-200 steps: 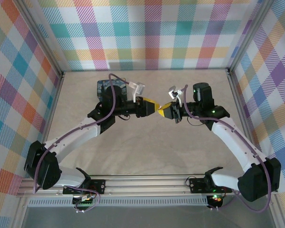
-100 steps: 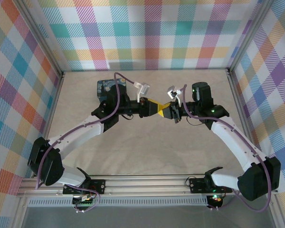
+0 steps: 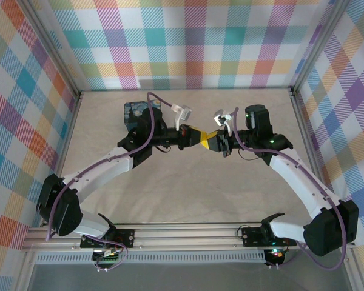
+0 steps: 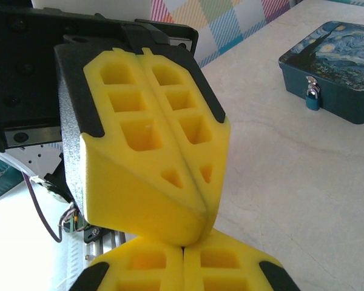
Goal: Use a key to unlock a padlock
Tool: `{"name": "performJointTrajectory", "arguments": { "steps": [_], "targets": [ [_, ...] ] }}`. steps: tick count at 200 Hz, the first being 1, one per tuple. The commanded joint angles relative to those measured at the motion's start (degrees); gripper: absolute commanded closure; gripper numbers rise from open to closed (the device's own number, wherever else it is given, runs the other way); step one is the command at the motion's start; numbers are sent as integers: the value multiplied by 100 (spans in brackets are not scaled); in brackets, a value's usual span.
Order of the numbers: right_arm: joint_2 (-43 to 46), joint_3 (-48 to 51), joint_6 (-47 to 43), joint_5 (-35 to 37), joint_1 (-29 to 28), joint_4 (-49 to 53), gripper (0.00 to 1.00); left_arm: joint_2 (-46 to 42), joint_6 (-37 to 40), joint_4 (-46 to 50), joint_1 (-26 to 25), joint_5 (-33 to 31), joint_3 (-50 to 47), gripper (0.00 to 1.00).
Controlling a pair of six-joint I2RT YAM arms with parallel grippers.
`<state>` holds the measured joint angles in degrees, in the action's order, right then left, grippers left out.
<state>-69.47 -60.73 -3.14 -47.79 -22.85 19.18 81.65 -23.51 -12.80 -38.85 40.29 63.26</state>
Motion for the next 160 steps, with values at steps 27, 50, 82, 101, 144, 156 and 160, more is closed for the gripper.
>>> {"name": "performJointTrajectory", "arguments": {
  "steps": [27,50,82,101,144,156,160],
  "targets": [
    [294,393,512,-282,1,-592,81,-422,0,-286,-95,-635,-31,100],
    [402,602,1042,-574,102,-1155,73,-497,-228,-671,-96,-942,-167,100],
    [530,930,1996,-911,325,-2348,63,-565,-624,-1275,-96,-1450,-383,100],
    [569,1073,2572,-1034,477,-3135,59,-595,-769,-1519,-92,-1643,-463,100],
    [387,1143,3783,-953,522,-4609,52,-760,-920,-1617,-92,-2049,-582,100],
    [256,1117,4105,-927,517,-4882,51,-773,-1023,-1721,-101,-2098,-623,100],
    [209,1108,4175,-925,498,-4977,51,-765,-1050,-1760,-100,-2111,-638,100]
  ]
}}
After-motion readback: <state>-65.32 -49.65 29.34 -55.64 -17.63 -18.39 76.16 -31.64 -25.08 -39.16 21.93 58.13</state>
